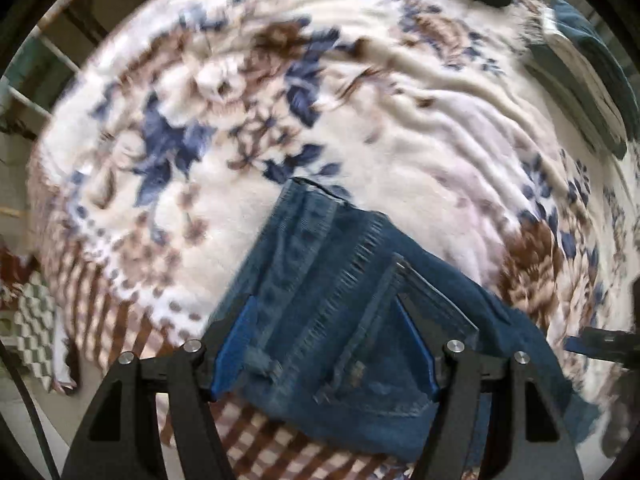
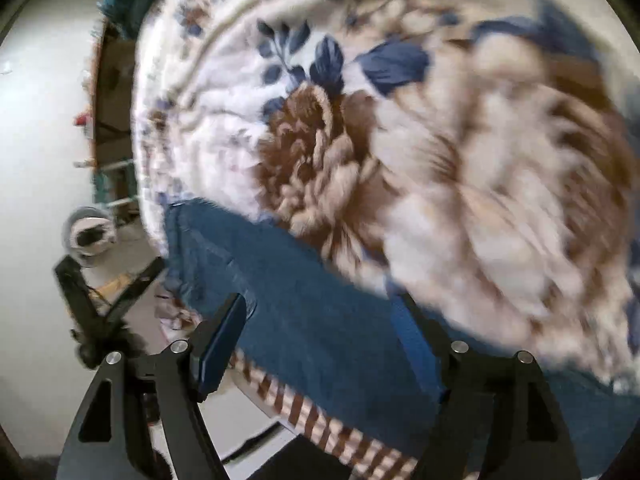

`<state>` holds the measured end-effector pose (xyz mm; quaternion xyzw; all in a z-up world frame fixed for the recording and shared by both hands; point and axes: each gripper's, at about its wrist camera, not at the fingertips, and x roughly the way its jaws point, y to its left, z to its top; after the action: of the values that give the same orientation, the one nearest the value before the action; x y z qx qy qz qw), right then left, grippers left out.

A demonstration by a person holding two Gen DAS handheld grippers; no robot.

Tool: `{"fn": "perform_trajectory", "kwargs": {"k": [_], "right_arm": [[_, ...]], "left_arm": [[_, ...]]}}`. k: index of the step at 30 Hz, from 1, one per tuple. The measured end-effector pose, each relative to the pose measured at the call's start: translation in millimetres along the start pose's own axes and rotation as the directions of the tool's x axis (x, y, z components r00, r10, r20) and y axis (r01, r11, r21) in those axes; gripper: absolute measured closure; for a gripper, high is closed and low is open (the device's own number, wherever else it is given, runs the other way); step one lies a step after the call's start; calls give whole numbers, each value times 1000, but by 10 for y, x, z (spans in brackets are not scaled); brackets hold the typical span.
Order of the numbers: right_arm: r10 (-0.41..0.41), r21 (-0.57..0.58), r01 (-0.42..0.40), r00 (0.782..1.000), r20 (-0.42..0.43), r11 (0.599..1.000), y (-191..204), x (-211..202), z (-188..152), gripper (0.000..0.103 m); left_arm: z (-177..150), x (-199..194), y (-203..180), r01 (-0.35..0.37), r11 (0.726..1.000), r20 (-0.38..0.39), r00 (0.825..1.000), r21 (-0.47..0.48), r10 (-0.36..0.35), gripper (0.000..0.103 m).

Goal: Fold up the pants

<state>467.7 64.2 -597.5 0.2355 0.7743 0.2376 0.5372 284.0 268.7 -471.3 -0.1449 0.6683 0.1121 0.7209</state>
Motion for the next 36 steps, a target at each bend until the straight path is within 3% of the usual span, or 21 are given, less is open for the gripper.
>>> {"fn": "perform_trajectory", "kwargs": {"k": [5,9,15,16,17,18,19,20,23,29,31,36], "right_arm": [[-50,14,51,995,-83,999,199,470,257,25],[-100,-3,100,986,-133,995,403,897,301,25],[-72,46,79,987,-141,996,418,1058,336,25],[-62,56,70,988,-141,996,417,1072,332,25],[-59,61,68,988,-141,996,382,1070,356,25],[-60,63,69,988,-141,996,357,1052,359,25],[-58,65,68,988,-141,996,325,1015,364,25],[-48,70,58,989,-139,996,257,910,345,25],[-19,73,29,991,-135,997,164,773,323,25],[170,168,-147,976,-133,975,-44,583,200,25],[231,206,-202,964,-131,958,-120,570,192,25],[396,294,-332,898,-193,896,-286,767,229,25]], "left_arm": [[314,434,235,103,994,-140,985,36,-97,34],[479,773,323,208,978,-259,945,16,-197,30],[548,772,249,264,962,-276,932,75,-235,30],[544,785,216,250,964,-263,940,90,-219,35],[549,770,162,247,963,-241,946,103,-217,54],[515,722,68,244,960,-217,953,138,-211,63],[457,616,-47,216,957,-174,968,195,-183,91],[377,503,-165,209,945,-144,974,251,-177,95],[152,236,-342,189,927,-61,982,325,-179,97],[-176,-198,-96,266,943,-22,963,199,-267,98],[-224,-372,58,290,945,1,956,153,-293,98],[-282,-558,228,293,950,23,955,110,-297,98]]}}
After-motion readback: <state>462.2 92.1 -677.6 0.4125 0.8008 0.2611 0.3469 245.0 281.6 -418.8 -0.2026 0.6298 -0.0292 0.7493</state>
